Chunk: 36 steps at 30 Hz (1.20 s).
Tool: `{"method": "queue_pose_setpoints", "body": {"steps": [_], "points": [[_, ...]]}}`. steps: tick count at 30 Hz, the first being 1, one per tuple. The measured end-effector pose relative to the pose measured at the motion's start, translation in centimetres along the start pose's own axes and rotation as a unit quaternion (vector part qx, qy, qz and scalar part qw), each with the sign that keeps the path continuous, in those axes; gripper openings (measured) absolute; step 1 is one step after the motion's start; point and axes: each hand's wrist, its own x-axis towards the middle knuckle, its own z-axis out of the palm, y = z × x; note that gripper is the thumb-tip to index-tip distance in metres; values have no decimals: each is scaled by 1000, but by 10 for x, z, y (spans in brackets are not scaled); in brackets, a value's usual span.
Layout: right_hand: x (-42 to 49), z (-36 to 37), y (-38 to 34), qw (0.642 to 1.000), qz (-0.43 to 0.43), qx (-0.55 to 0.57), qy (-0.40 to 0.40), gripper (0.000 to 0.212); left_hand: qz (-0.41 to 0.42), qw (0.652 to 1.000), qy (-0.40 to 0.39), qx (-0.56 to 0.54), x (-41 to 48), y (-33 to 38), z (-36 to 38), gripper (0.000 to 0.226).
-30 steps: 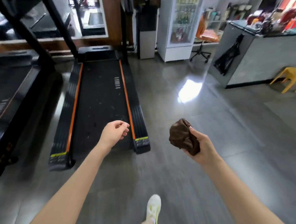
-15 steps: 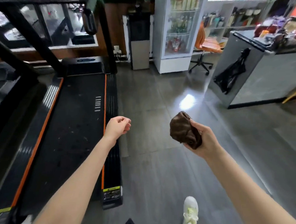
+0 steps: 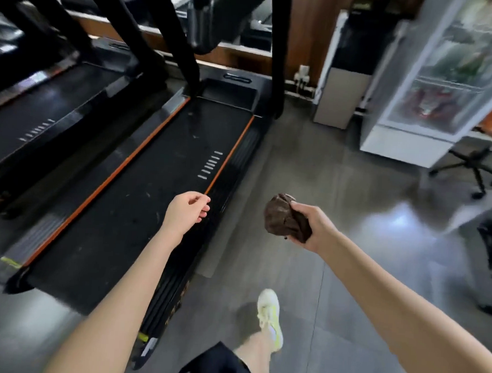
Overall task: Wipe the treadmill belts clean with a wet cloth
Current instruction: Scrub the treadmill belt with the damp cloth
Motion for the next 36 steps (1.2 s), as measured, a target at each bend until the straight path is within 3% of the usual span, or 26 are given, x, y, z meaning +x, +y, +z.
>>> {"method": "queue_pose_setpoints", "body": {"steps": [6, 12, 16, 20, 22, 25, 32, 36], "points": [[117, -20, -125, 999, 8, -31, 9, 12, -40, 999, 28, -23, 133, 60, 73, 15], [219, -46, -236, 962, -128, -231, 73, 24, -65, 993, 87, -39, 231, 121, 119, 20], [307, -48, -314, 868, -172, -462, 55, 32, -98, 980, 171, -29, 282, 131, 141, 23], [387, -24, -391, 745, -238, -622, -39, 34, -148, 949, 279, -9, 319, 125, 169, 29], [421, -5, -425, 679, -268, -679, -84, 31, -196, 923, 331, 6, 329, 123, 187, 32], [454, 30, -460, 616, -300, -715, -139, 29, -279, 889, 354, 77, 335, 124, 221, 34], [508, 121, -468, 522, -312, -757, -240, 24, -377, 818, 425, 90, 341, 99, 262, 26], [543, 158, -449, 502, -306, -766, -261, 29, -393, 800, 446, 82, 363, 69, 266, 29]]}}
